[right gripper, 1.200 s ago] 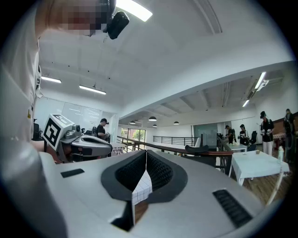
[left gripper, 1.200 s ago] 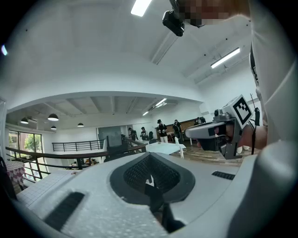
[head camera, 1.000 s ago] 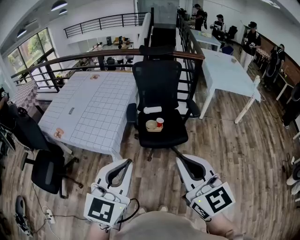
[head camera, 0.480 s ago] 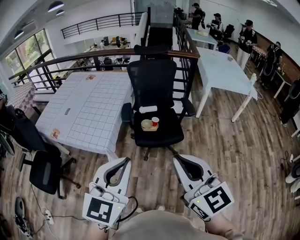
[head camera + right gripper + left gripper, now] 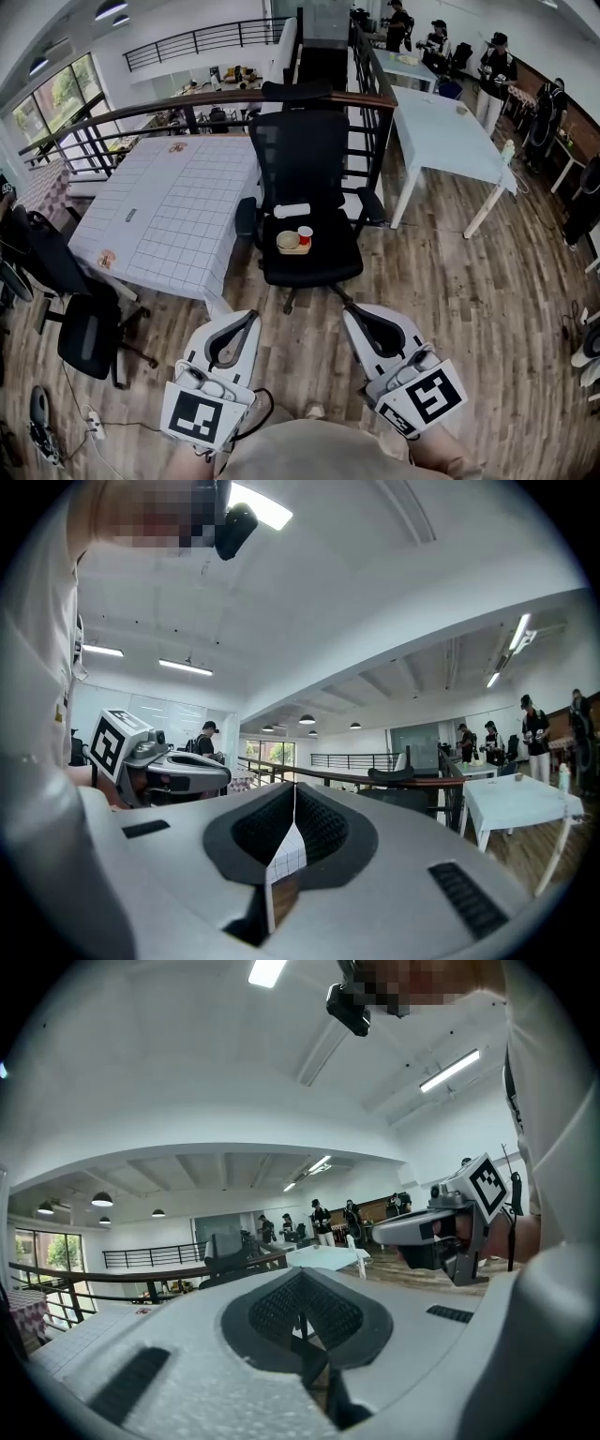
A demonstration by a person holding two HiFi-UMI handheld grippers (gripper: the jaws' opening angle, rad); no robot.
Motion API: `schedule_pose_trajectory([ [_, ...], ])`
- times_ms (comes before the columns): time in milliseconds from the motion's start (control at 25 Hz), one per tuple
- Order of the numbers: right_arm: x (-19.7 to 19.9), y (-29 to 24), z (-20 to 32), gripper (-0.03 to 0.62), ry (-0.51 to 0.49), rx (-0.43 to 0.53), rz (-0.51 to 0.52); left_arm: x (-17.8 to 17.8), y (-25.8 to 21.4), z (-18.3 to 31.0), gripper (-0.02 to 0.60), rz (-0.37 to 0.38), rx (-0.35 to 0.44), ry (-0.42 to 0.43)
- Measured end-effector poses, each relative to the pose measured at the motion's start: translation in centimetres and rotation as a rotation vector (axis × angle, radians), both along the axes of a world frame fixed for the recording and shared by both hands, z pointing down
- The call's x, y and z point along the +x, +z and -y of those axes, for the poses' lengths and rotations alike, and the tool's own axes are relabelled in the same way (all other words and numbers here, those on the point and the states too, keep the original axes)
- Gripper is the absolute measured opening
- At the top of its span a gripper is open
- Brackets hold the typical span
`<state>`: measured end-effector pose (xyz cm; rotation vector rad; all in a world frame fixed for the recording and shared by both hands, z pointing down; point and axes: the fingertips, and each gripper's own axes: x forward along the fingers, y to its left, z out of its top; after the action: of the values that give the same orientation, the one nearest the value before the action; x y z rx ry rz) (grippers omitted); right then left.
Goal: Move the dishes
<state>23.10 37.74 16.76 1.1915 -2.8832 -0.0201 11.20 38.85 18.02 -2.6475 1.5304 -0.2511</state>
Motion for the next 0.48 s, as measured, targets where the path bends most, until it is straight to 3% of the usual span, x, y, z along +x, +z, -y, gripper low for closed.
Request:
schedule_pose_trajectory([
  [480,-0.3,1.0,1.8,0.023,-0.032,-0.006,-0.023,0.6,0.6,1.2,0.014,0.020,0.009,-0.010],
])
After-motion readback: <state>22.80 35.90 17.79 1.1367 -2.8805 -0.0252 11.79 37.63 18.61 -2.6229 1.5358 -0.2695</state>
